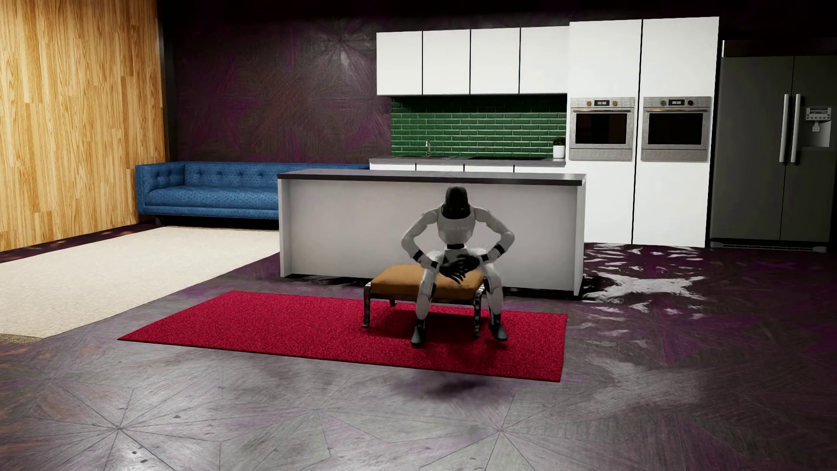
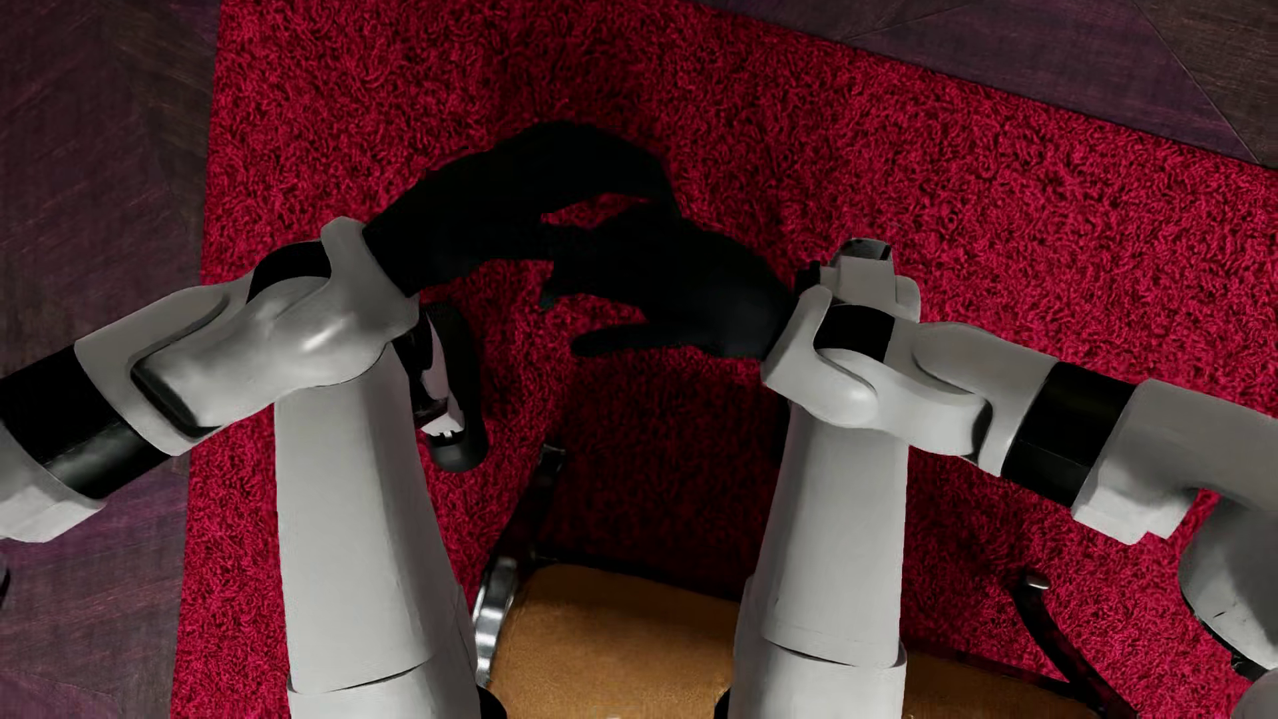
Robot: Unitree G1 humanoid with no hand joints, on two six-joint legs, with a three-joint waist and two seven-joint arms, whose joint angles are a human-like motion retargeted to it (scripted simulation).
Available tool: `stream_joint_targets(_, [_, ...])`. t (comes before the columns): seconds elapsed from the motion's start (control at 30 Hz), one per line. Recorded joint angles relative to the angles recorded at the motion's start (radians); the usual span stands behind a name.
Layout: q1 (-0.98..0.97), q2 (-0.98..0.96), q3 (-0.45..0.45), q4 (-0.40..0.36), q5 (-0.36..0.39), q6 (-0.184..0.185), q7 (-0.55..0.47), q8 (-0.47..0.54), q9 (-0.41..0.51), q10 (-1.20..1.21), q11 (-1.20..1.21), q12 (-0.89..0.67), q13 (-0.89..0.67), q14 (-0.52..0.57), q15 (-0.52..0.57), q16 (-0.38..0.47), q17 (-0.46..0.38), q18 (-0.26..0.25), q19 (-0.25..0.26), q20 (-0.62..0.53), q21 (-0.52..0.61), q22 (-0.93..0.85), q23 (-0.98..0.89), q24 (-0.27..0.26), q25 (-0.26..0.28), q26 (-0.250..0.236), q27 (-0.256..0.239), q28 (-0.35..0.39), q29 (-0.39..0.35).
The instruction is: Stand up from the chair
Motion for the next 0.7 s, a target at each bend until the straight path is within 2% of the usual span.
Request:
stream_joint_targets(0.07, [0.098, 0.092, 0.001, -0.015, -0.001, 0.000, 0.025, -0.028, -0.021, -0.162, -0.161, 0.062, 0.061, 0.020, 0.026, -0.081, 0.075, 0.018, -0.010, 0.048, -0.047, 0.111, 0.116, 0.045, -0.030, 0.025, 0.012, -0.063, 0.069])
stream_joint_targets(0.13, [0.238, 0.226, 0.000, -0.036, -0.004, 0.000, 0.056, -0.064, -0.054, -0.382, -0.376, 0.115, 0.142, 0.069, 0.077, -0.203, 0.196, 0.039, -0.025, 0.082, -0.121, 0.284, 0.296, 0.116, -0.080, 0.058, 0.022, -0.171, 0.188])
stream_joint_targets(0.23, [0.497, 0.483, 0.002, -0.060, -0.003, 0.001, 0.099, -0.128, -0.135, -0.766, -0.749, 0.195, 0.272, 0.177, 0.179, -0.433, 0.442, 0.057, -0.050, 0.136, -0.254, 0.640, 0.653, 0.258, -0.155, 0.098, 0.029, -0.372, 0.413])
stream_joint_targets(0.27, [0.590, 0.573, 0.003, -0.070, -0.003, 0.002, 0.115, -0.154, -0.172, -0.893, -0.866, 0.230, 0.320, 0.216, 0.215, -0.518, 0.520, 0.063, -0.055, 0.156, -0.299, 0.772, 0.775, 0.311, -0.180, 0.096, 0.025, -0.409, 0.464])
stream_joint_targets(0.33, [0.789, 0.770, 0.003, -0.094, 0.000, 0.009, 0.152, -0.211, -0.259, -1.145, -1.099, 0.302, 0.411, 0.298, 0.281, -0.678, 0.658, 0.076, -0.072, 0.188, -0.371, 1.015, 0.985, 0.383, -0.208, 0.133, 0.057, -0.479, 0.571])
stream_joint_targets(0.37, [0.893, 0.867, 0.002, -0.114, 0.010, 0.010, 0.157, -0.235, -0.309, -1.276, -1.213, 0.350, 0.464, 0.338, 0.311, -0.736, 0.705, 0.087, -0.090, 0.211, -0.412, 1.088, 1.045, 0.388, -0.181, 0.179, 0.112, -0.501, 0.614])
stream_joint_targets(0.4, [0.994, 0.963, 0.001, -0.137, 0.022, 0.012, 0.163, -0.262, -0.361, -1.399, -1.318, 0.406, 0.519, 0.374, 0.337, -0.774, 0.730, 0.105, -0.107, 0.244, -0.453, 1.129, 1.071, 0.371, -0.144, 0.228, 0.153, -0.524, 0.670])
stream_joint_targets(0.43, [1.087, 1.054, 0.002, -0.158, 0.030, 0.015, 0.162, -0.287, -0.418, -1.508, -1.417, 0.469, 0.577, 0.404, 0.361, -0.794, 0.729, 0.124, -0.116, 0.273, -0.480, 1.136, 1.048, 0.360, -0.139, 0.252, 0.153, -0.546, 0.736])
stream_joint_targets(0.47, [1.166, 1.130, 0.005, -0.174, 0.037, 0.016, 0.158, -0.303, -0.475, -1.593, -1.487, 0.527, 0.636, 0.422, 0.371, -0.796, 0.710, 0.141, -0.127, 0.306, -0.504, 1.124, 0.992, 0.347, -0.140, 0.243, 0.124, -0.579, 0.793])
stream_joint_targets(0.5, [1.232, 1.197, 0.010, -0.186, 0.041, 0.017, 0.150, -0.318, -0.524, -1.654, -1.541, 0.580, 0.691, 0.433, 0.374, -0.788, 0.678, 0.150, -0.138, 0.333, -0.526, 1.093, 0.917, 0.333, -0.136, 0.238, 0.105, -0.607, 0.834])
stream_joint_targets(0.53, [1.293, 1.257, 0.014, -0.201, 0.037, 0.019, 0.144, -0.334, -0.576, -1.711, -1.582, 0.638, 0.749, 0.440, 0.370, -0.778, 0.641, 0.161, -0.143, 0.363, -0.555, 1.070, 0.855, 0.305, -0.113, 0.232, 0.092, -0.596, 0.845])
stream_joint_targets(0.6, [1.331, 1.306, 0.016, -0.217, 0.037, 0.037, 0.134, -0.347, -0.669, -1.751, -1.583, 0.723, 0.834, 0.447, 0.319, -0.764, 0.576, 0.162, -0.180, 0.430, -0.647, 1.042, 0.788, 0.242, -0.048, 0.244, 0.098, -0.532, 0.811])
stream_joint_targets(0.63, [1.375, 1.351, 0.010, -0.213, 0.045, 0.040, 0.134, -0.355, -0.670, -1.753, -1.547, 0.754, 0.870, 0.443, 0.262, -0.754, 0.566, 0.150, -0.207, 0.478, -0.701, 1.056, 0.790, 0.222, -0.023, 0.232, 0.097, -0.491, 0.769])
stream_joint_targets(0.67, [1.408, 1.355, 0.004, -0.211, 0.043, 0.054, 0.125, -0.323, -0.664, -1.756, -1.481, 0.787, 0.890, 0.441, 0.204, -0.736, 0.574, 0.152, -0.169, 0.524, -0.746, 1.040, 0.829, 0.198, -0.009, 0.230, 0.108, -0.455, 0.695])
stream_joint_targets(0.7, [1.391, 1.310, -0.003, -0.208, 0.062, 0.048, 0.099, -0.230, -0.709, -1.755, -1.431, 0.796, 0.915, 0.456, 0.176, -0.727, 0.599, 0.151, -0.128, 0.516, -0.767, 1.078, 0.897, 0.179, 0.040, 0.230, 0.132, -0.400, 0.609])
